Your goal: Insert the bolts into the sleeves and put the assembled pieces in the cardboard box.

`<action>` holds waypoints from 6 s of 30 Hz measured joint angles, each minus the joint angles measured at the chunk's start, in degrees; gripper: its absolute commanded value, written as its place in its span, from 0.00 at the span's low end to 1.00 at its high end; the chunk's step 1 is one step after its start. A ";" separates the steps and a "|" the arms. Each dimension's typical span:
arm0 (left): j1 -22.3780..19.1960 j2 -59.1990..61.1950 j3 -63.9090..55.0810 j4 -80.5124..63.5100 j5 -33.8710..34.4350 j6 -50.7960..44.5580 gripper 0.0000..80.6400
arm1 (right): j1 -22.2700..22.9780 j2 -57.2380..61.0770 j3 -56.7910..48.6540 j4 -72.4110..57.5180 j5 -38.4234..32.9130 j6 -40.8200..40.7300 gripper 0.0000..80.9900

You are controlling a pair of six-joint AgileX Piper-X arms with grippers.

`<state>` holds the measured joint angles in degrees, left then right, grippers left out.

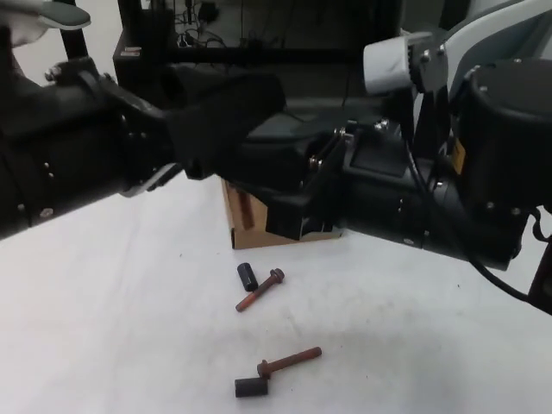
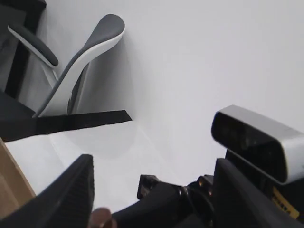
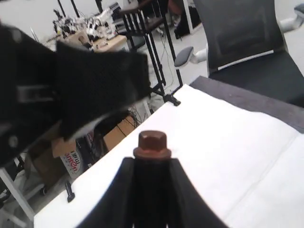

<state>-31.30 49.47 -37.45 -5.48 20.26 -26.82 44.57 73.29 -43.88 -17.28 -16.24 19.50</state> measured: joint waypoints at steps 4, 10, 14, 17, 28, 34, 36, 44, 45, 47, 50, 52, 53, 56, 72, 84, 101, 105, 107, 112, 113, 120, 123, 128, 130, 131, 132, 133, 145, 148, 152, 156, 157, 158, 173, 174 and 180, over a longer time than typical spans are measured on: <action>2.62 -1.92 0.00 6.32 -0.25 2.75 0.87 | -0.81 0.00 0.00 7.06 0.92 -2.11 0.01; 8.27 -5.61 0.00 17.76 -0.41 5.22 0.73 | -6.81 1.00 0.00 10.92 3.10 -4.45 0.01; 10.81 -9.03 0.00 24.58 -0.41 7.71 0.46 | -12.27 5.30 -1.59 11.43 2.41 -4.46 0.01; 11.32 -11.11 0.00 29.34 -0.41 10.46 0.23 | -15.37 10.20 -4.90 11.70 0.98 -4.46 0.01; 11.28 -14.98 0.00 36.29 -0.41 15.06 0.02 | -18.59 38.26 -33.02 22.26 -1.49 -6.46 0.01; 11.28 -14.98 0.00 36.37 0.26 15.23 0.02 | -18.64 49.96 -48.17 31.07 -1.66 -7.30 0.01; 11.28 -14.98 0.00 36.37 0.46 15.23 0.02 | -18.64 52.79 -51.50 33.69 -1.66 -7.45 0.01; 11.28 -14.98 0.00 36.43 0.44 15.34 0.02 | -18.64 58.82 -57.46 41.85 -1.66 -7.64 0.06; 11.28 -14.98 0.00 36.43 0.44 15.46 0.02 | -18.64 58.83 -57.50 42.13 -1.66 -7.65 0.13; 11.28 -14.98 0.00 36.43 0.44 15.83 0.02 | -18.64 58.81 -58.02 42.62 -2.04 -7.63 0.41; 11.28 -14.98 0.00 36.54 0.44 16.40 0.02 | -18.64 58.81 -58.67 42.91 -2.41 -7.63 0.82; 11.28 -14.98 0.00 36.52 0.44 16.58 0.02 | -18.64 58.81 -59.51 43.33 -2.53 -7.42 0.83; 11.28 -14.98 0.00 36.52 0.44 16.58 0.02 | -18.64 58.81 -59.83 43.61 -2.60 -7.20 0.81; 11.28 -14.98 0.00 36.52 0.44 16.58 0.02 | -18.64 58.61 -60.42 43.62 -2.56 -6.55 0.76; 11.28 -14.98 0.00 36.52 0.44 16.58 0.02 | -17.82 43.33 -57.32 54.25 -6.36 -13.08 0.76; 11.28 -14.98 0.00 36.52 3.22 16.58 0.02 | -12.37 18.23 -29.07 48.79 -2.08 -10.19 0.76; 11.28 -22.33 0.00 38.38 3.41 18.23 0.02 | -0.87 -29.48 6.71 38.35 11.04 1.67 0.76; 11.28 -26.42 0.00 43.02 1.57 18.17 0.02 | -0.62 -34.43 10.29 38.34 12.03 3.93 0.76; 11.28 -27.43 0.00 44.59 1.07 18.17 0.02 | -0.62 -35.24 10.88 38.34 12.03 4.18 0.76; 11.28 -27.23 0.00 45.43 0.13 18.17 0.02 | -0.62 -35.32 11.12 38.34 12.03 4.27 0.76; 11.28 -27.05 0.00 45.50 0.05 18.17 0.02 | -0.62 -35.32 11.12 38.34 12.03 4.39 0.76; 11.28 -22.22 0.00 45.68 1.57 18.17 0.02 | -0.62 -35.32 11.12 38.34 12.03 4.56 0.76; 11.28 -18.02 0.00 45.68 4.88 19.82 0.02 | -0.62 -35.32 11.18 38.34 12.03 4.56 0.76; 11.28 -10.97 -0.10 45.68 8.53 26.21 0.02 | -0.62 -35.32 11.18 38.34 12.03 4.56 0.76; 11.28 -8.42 -0.56 45.78 8.67 27.41 0.02 | -0.62 -35.32 11.18 38.34 12.03 4.56 0.76; 11.28 -7.15 -0.91 45.79 8.80 27.70 0.02 | -0.62 -35.32 11.18 38.34 12.03 4.56 0.76; 11.28 -6.08 -1.24 45.79 8.99 27.87 0.02 | -0.62 -35.32 11.18 38.34 12.03 4.56 0.76; 11.28 -5.57 -1.43 45.79 9.08 28.03 0.02 | -0.62 -35.32 11.18 38.34 12.03 4.56 0.76; 11.28 -5.46 -1.76 45.36 9.06 26.35 0.02 | -0.62 -23.53 9.93 39.67 8.53 4.64 0.76; 11.28 -7.10 -1.76 45.36 9.11 25.56 0.02 | -1.12 -14.26 7.81 41.00 4.32 2.97 0.76; 11.28 -9.18 -1.76 45.36 9.20 25.58 0.02 | -2.47 -4.68 2.84 41.32 -0.66 -7.06 0.76; 11.28 -10.69 -1.76 45.36 9.20 25.58 0.02 | -4.76 3.14 -3.85 44.00 -2.39 -21.95 0.76; 11.28 -10.99 -1.76 45.36 9.20 25.58 0.02 | -5.33 5.08 -5.53 44.94 -2.53 -26.61 0.76; 11.28 -11.27 -1.76 45.36 9.20 25.58 0.02 | -5.89 6.93 -7.25 46.22 -2.52 -31.83 0.76; 11.28 -11.59 -1.76 45.36 9.20 25.70 0.02 | -7.23 24.89 -15.89 51.29 7.24 -78.61 0.55; 11.28 -11.59 -1.76 45.36 9.20 25.70 0.02 | -7.23 25.50 -15.89 51.29 7.64 -79.04 0.51; 11.28 -11.59 -1.76 45.36 9.20 25.70 0.02 | -7.05 26.27 -16.17 51.70 8.21 -79.88 0.49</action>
<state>-20.02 37.88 -39.21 39.88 29.46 -1.12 37.52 99.57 -60.04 34.42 -8.03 -60.38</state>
